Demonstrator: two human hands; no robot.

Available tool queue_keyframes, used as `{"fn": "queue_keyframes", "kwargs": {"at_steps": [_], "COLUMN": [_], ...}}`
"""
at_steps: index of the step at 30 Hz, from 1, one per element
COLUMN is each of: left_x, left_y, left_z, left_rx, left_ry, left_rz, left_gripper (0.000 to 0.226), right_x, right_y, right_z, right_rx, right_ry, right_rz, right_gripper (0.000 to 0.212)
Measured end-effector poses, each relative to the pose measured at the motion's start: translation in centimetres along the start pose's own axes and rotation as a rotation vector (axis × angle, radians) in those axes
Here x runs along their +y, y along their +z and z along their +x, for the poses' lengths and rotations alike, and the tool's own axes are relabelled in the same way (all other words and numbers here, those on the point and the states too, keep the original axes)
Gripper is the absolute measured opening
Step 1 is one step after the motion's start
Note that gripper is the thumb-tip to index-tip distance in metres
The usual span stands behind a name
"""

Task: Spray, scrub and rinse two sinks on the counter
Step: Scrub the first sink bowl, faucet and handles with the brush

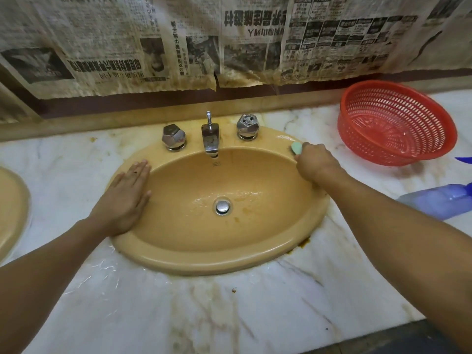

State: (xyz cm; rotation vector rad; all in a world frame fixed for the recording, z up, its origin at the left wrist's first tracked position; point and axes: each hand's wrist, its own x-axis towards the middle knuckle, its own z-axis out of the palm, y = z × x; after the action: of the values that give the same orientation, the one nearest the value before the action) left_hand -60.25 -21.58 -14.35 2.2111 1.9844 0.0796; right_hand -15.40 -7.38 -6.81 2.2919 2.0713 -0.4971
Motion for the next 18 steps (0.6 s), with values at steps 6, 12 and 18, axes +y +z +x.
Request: {"fn": "queue_keyframes", "kwargs": {"at_steps": [6,12,18], "left_x": [-0.2,-0.6,-0.2], "left_y": [-0.3,-0.6,-0.7], "left_z": [4.2,6.7,8.3], "left_rx": [0.029,0.030,0.016], "left_ry": [0.011,0.009,-0.023], "left_rz": [0.002,0.064,0.120], "left_gripper": [0.068,0.073,0.091], "right_x": [-6.7,-7.8,-9.3], "right_y": [2.0,0.6,-3.1], "right_z": [2.5,0.5,-2.0], "right_rx": [0.007,-0.138,-0.136], "right_ry": [-0.172,-0.173,-0.208], "right_rz": [-0.059,0.031,0.047], "right_gripper": [0.027,0.038,0.031]}}
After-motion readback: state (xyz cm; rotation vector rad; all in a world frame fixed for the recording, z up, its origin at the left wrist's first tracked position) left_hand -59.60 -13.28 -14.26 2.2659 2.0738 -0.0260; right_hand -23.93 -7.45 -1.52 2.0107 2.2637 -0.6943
